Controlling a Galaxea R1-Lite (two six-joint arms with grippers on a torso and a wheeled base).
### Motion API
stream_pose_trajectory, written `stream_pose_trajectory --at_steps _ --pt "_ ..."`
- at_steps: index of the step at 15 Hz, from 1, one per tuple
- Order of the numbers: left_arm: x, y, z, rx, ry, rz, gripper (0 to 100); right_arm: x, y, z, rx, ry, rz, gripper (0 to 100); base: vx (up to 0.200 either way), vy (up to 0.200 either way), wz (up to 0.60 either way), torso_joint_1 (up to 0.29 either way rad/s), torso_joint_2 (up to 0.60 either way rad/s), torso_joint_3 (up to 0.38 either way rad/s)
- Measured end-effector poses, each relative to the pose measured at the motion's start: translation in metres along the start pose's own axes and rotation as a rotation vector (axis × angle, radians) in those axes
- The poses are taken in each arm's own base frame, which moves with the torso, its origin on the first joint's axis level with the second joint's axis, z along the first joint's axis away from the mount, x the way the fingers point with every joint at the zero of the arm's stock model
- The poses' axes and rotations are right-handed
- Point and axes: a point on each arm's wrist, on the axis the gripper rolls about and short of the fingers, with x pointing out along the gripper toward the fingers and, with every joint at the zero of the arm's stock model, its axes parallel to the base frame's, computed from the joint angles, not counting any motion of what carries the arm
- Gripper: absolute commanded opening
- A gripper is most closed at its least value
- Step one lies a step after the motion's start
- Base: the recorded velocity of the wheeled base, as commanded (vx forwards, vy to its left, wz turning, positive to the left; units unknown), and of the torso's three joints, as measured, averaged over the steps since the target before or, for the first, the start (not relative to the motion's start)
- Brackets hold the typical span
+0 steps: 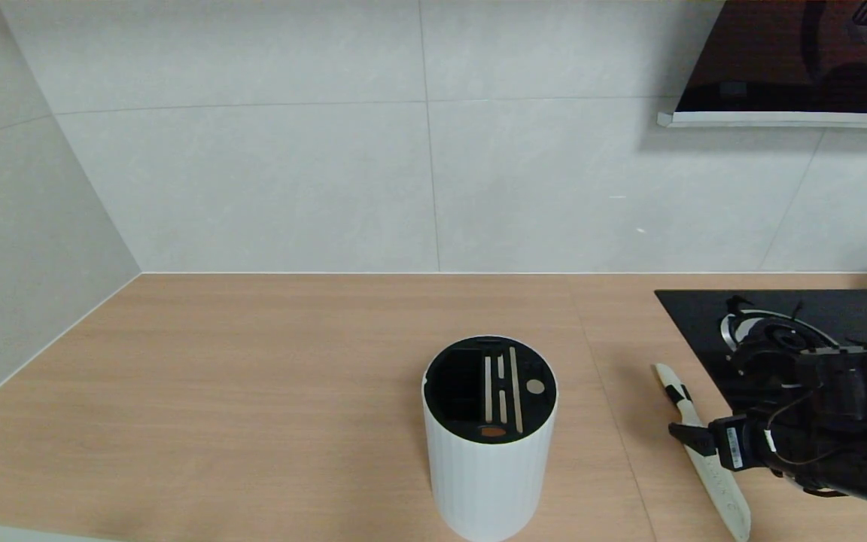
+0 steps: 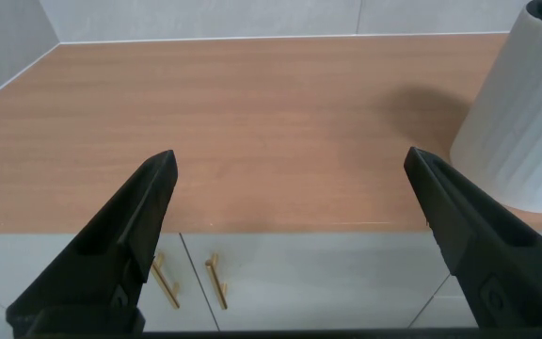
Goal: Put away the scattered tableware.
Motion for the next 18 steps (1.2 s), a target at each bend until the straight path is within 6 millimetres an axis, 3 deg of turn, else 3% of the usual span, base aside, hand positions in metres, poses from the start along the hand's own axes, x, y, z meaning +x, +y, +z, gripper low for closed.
stream_pose_trajectory --at_steps 7,18 --pt "0.0 0.0 0.0 0.0 0.0 0.0 100 0.042 -0.01 -0.015 0.029 -0.027 -0.088 100 0.0 0.0 0.0 0.0 0.0 0.0" --pt "0.0 0.0 0.0 0.0 0.0 0.0 100 0.074 -0.017 -0.033 0.086 -0.067 -0.147 100 0.0 0.0 0.0 0.0 0.0 0.0"
